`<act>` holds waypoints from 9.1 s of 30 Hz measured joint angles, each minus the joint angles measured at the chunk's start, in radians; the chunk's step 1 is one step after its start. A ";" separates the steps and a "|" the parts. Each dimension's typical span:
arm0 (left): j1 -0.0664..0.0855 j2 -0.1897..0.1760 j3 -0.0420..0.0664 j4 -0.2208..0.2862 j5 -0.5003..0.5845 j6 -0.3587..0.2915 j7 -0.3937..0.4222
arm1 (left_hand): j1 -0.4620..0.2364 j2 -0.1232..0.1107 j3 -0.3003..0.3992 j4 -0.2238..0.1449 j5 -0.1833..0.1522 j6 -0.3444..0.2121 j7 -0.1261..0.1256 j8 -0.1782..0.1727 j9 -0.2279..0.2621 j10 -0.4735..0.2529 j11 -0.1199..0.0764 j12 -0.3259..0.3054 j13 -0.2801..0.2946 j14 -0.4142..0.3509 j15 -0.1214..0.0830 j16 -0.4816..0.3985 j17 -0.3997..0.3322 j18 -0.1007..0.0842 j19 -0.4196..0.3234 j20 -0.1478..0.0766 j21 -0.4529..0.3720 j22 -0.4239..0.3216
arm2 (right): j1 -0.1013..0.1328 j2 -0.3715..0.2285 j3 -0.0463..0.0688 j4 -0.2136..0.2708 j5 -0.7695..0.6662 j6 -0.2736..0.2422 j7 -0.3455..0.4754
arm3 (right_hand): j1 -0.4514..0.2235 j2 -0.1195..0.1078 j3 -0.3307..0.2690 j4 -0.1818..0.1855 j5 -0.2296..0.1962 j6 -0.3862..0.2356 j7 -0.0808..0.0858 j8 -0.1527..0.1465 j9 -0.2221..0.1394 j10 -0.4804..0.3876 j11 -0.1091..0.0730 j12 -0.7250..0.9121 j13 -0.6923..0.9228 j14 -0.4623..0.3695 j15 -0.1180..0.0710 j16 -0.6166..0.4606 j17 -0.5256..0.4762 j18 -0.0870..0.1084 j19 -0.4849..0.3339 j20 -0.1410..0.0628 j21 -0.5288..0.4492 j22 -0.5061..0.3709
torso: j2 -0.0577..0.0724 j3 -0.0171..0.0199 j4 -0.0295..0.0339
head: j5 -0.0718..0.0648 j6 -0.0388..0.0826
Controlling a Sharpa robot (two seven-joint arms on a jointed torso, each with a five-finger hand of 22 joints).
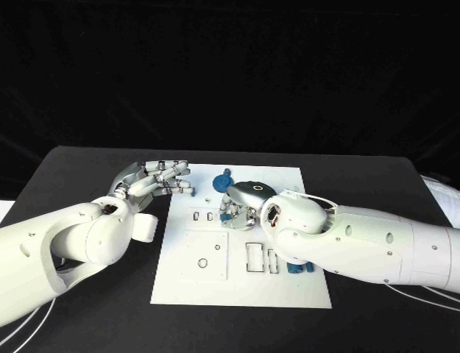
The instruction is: Assemble the parts on the task board
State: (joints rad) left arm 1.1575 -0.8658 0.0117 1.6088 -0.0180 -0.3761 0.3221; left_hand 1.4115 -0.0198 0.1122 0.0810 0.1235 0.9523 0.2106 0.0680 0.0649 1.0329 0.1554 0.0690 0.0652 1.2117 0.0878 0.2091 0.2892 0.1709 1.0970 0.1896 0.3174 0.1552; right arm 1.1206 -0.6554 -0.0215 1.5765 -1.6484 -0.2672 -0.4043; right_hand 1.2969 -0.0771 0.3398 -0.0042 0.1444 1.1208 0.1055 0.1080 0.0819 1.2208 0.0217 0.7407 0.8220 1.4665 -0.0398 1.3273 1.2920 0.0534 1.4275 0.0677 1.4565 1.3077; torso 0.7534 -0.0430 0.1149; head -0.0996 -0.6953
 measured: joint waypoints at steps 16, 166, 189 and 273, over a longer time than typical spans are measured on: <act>0.000 -0.001 0.000 -0.001 0.000 0.000 -0.004 | 0.000 0.000 0.000 0.000 0.000 0.000 0.000 0.000 0.000 0.000 0.000 0.000 0.000 0.000 0.000 0.000 0.002 0.000 0.000 0.000 0.000 0.001 | -0.006 -0.017 -0.005 0.021 0.020 -0.054 0.018 | -0.030 0.031 -0.002 0.035 0.022 0.013 -0.009 0.000 0.000 0.047 -0.010 0.083 0.083 0.000 -0.007 0.031 0.016 0.000 0.028 -0.007 0.023 0.000 | 0.000 0.0002 0.0000 | 0.000 0.000; -0.040 0.058 -0.025 0.001 0.210 0.339 -0.255 | -0.354 0.222 -0.271 0.209 -0.004 0.064 -0.079 0.122 0.051 0.367 -0.099 1.250 1.172 0.252 -0.095 1.359 1.019 -0.132 0.370 -0.088 1.205 1.152 | -0.016 -0.126 0.002 0.119 0.383 -0.393 0.576 | 0.010 0.013 0.010 0.008 0.064 0.013 -0.006 -0.006 -0.001 0.041 -0.004 0.053 0.080 0.000 -0.007 0.044 0.016 0.000 0.032 -0.010 0.027 0.000 | -0.020 0.0039 -0.0004 | 0.046 0.014; -0.041 0.055 -0.026 -0.003 0.213 0.338 -0.257 | -0.353 0.237 -0.290 0.207 -0.004 0.108 -0.107 0.161 0.114 0.371 -0.122 1.250 1.172 0.256 -0.116 1.359 1.018 -0.132 0.370 -0.106 1.205 1.152 | -0.016 -0.135 0.003 0.126 0.382 -0.397 0.593 | 0.006 0.017 0.012 0.004 0.062 0.014 -0.005 -0.006 0.000 0.041 -0.004 0.053 0.080 0.000 -0.007 0.044 0.016 0.000 0.032 -0.010 0.027 0.000 | -0.020 0.0052 -0.0006 | 0.046 0.013; -0.028 -0.015 -0.009 -0.059 0.174 0.253 -0.245 | -0.304 0.235 -0.312 0.190 -0.004 0.003 -0.072 0.121 0.150 0.343 -0.100 1.207 1.124 0.254 -0.103 1.359 1.019 -0.132 0.370 -0.098 1.204 1.153 | -0.021 -0.146 0.002 0.077 0.393 -0.396 0.552 | 0.002 0.018 0.009 0.002 0.054 0.010 -0.001 -0.009 -0.001 0.040 -0.006 0.049 0.080 0.000 -0.007 0.039 0.016 0.000 0.032 -0.010 0.027 0.000 | -0.021 0.0025 0.0000 | 0.038 0.006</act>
State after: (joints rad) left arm 1.1300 -0.8807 0.0029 1.5494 0.1561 -0.1231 0.0767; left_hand 1.1078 0.2156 -0.1998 0.2713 0.1194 0.9555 0.1390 0.1890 0.2147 1.3755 0.0554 1.2762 1.1888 1.4657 -0.0157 1.5684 1.3080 0.0389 1.4667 0.0915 1.5216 1.3078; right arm 1.0999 -0.8017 -0.0194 1.6534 -1.2550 -0.6630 0.1475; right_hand 1.2986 -0.0596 0.3486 -0.0027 0.1987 1.1308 0.1049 0.0990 0.0806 1.2604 0.0160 0.7897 0.9022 1.4666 -0.0467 1.3660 1.3077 0.0532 1.4590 0.0574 1.4836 1.3078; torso 0.7328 -0.0406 0.1149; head -0.0614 -0.6889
